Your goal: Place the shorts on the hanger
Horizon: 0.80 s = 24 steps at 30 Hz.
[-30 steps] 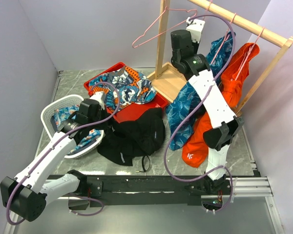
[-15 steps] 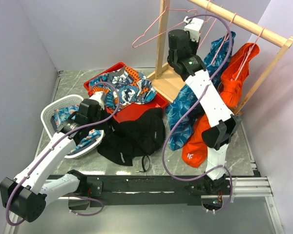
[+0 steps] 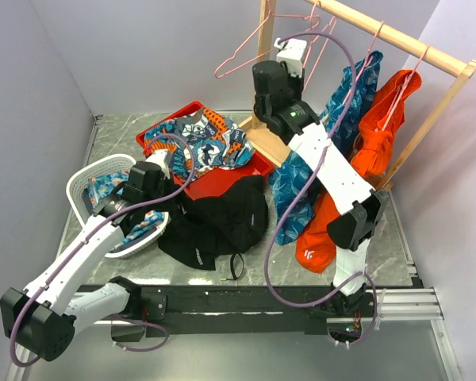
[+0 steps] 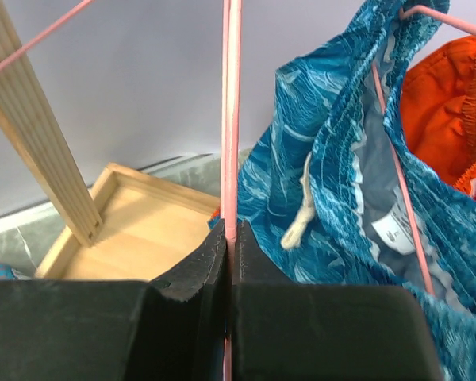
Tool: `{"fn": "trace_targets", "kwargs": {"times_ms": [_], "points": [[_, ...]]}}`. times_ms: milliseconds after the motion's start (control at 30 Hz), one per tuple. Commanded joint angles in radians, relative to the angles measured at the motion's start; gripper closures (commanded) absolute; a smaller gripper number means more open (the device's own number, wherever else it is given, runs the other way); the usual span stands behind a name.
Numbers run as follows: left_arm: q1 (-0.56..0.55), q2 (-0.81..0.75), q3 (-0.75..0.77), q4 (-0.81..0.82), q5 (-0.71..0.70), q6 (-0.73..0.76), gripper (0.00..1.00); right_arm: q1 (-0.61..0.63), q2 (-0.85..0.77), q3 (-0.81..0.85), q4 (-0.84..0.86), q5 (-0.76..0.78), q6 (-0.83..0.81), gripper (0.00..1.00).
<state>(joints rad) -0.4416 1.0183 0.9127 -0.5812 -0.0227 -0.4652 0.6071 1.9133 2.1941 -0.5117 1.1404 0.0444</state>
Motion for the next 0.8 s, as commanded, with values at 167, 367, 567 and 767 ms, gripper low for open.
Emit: {"fn": "trace_targets", "kwargs": {"times_ms": [167,367,567,767], "points": [[0.006,-0.003,-0.012,0.053,-0.002,-0.009,0.99,0.063,-0.137,-0.07,0.043,0.056,-0.008,1.0],[0.004,0.003,-0.015,0.057,-0.038,-0.024,0.99,0.184,-0.232,-0.098,-0.253,-0.151,0.22,1.0],[0.004,0.026,-0.008,0.044,-0.115,-0.078,0.99,0.324,-0.555,-0.4,-0.281,-0.51,0.287,1.0],[0.004,0.144,0.083,0.064,-0.141,-0.159,0.99,0.339,-0.846,-0.65,-0.343,-0.925,0.345,1.0]]}}
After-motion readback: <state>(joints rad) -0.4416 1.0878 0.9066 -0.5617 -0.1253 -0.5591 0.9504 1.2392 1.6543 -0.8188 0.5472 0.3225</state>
